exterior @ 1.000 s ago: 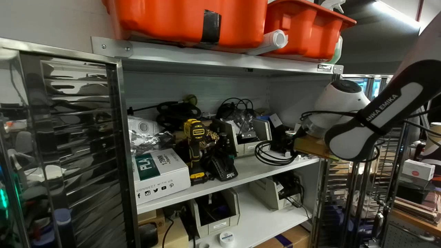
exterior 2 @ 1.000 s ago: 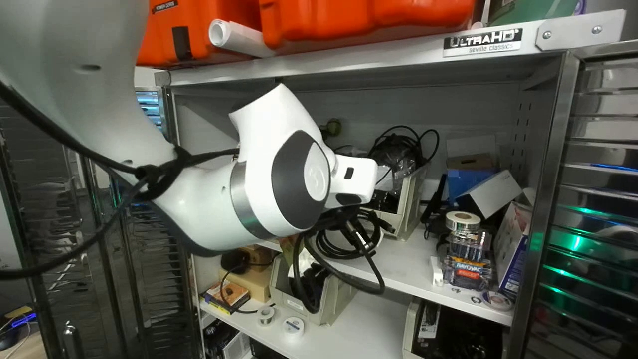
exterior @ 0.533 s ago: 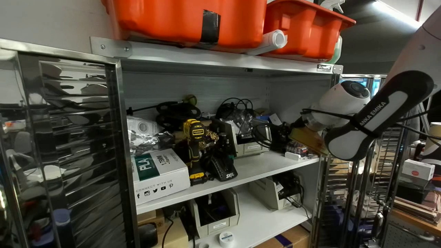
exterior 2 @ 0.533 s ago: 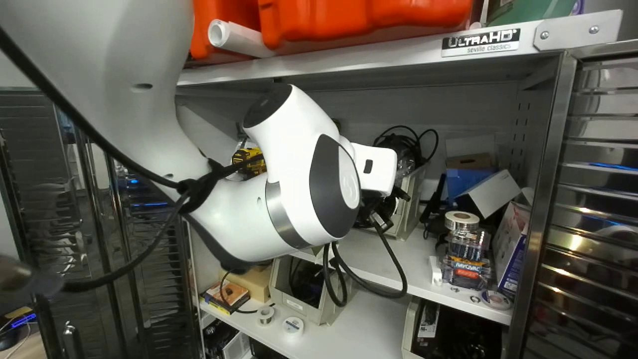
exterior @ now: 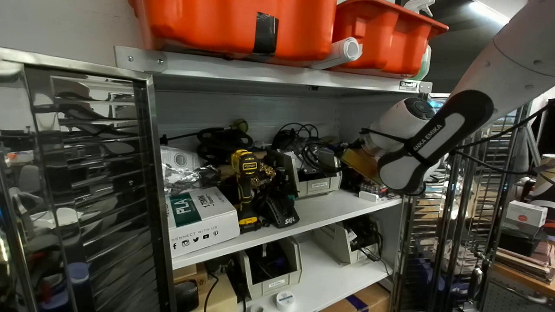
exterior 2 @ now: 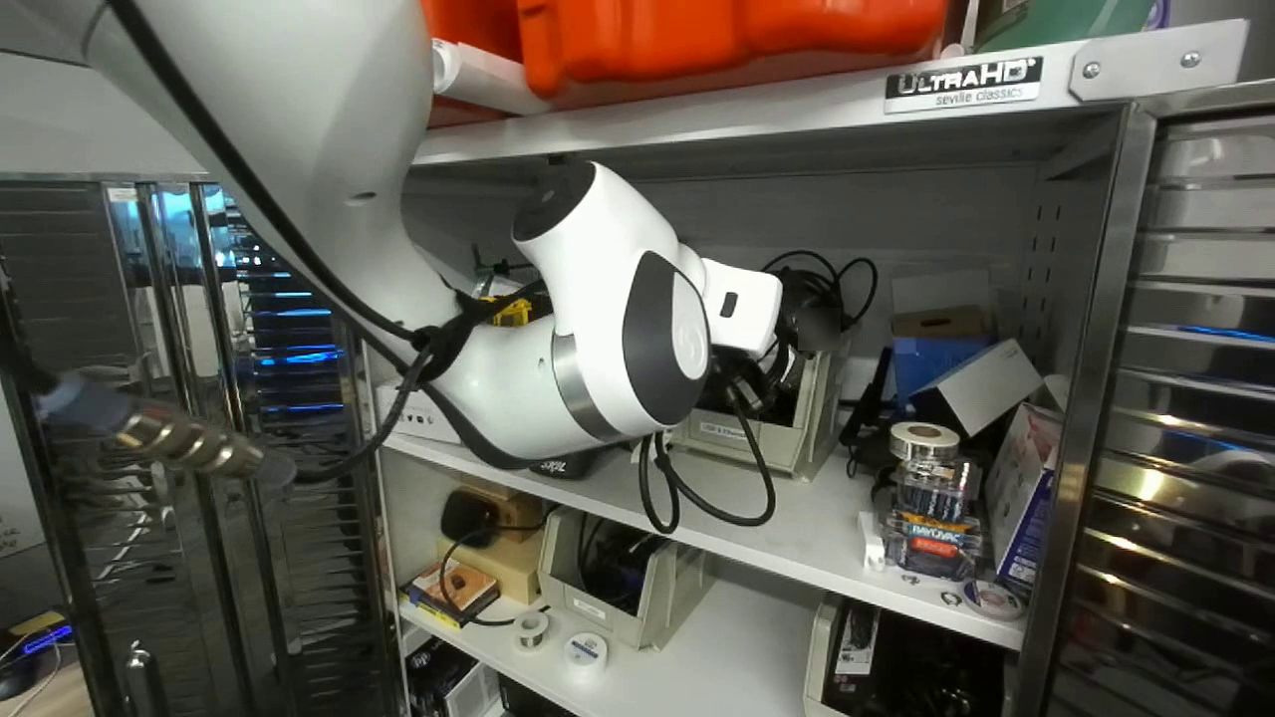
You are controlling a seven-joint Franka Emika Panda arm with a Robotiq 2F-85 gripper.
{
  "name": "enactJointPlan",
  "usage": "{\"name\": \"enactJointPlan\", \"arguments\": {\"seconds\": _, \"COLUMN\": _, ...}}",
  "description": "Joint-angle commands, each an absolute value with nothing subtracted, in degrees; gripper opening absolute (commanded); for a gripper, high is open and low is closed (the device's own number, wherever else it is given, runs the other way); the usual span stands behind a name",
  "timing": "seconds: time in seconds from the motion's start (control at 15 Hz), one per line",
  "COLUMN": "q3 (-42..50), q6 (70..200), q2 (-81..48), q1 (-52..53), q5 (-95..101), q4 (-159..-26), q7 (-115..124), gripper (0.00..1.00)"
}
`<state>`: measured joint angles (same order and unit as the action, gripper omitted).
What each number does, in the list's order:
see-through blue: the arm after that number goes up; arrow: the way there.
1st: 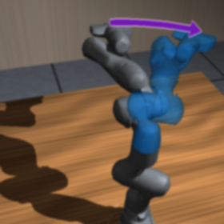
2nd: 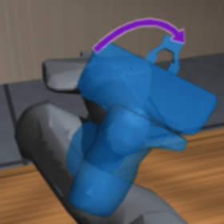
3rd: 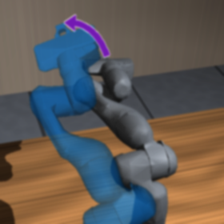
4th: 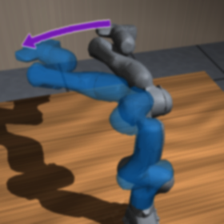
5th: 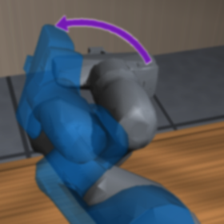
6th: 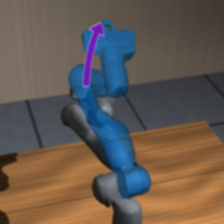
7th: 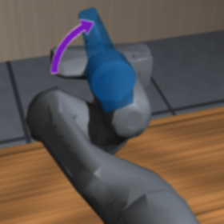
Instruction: Pick up the black cable and put it in the tool box
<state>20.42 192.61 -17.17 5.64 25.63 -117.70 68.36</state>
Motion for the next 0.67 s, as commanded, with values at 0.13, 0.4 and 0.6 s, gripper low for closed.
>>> {"name": "enactJointPlan", "arguments": {"seconds": 0.13, "q3": 20.98, "q6": 189.16, "q2": -22.4, "q1": 7.19, "q5": 20.53, "q4": -106.8, "q7": 70.15, "gripper": 0.1}}
{"name": "enactJointPlan", "arguments": {"seconds": 0.4, "q3": 20.86, "q6": 182.2, "q2": -27.19, "q1": 7.09, "q5": 20.11, "q4": -101.17, "q7": 69.83, "gripper": 0.1}}
{"name": "enactJointPlan", "arguments": {"seconds": 0.6, "q3": 20.82, "q6": 177.36, "q2": -31.03, "q1": 6.96, "q5": 20.03, "q4": -96.93, "q7": 70.13, "gripper": 0.1}}
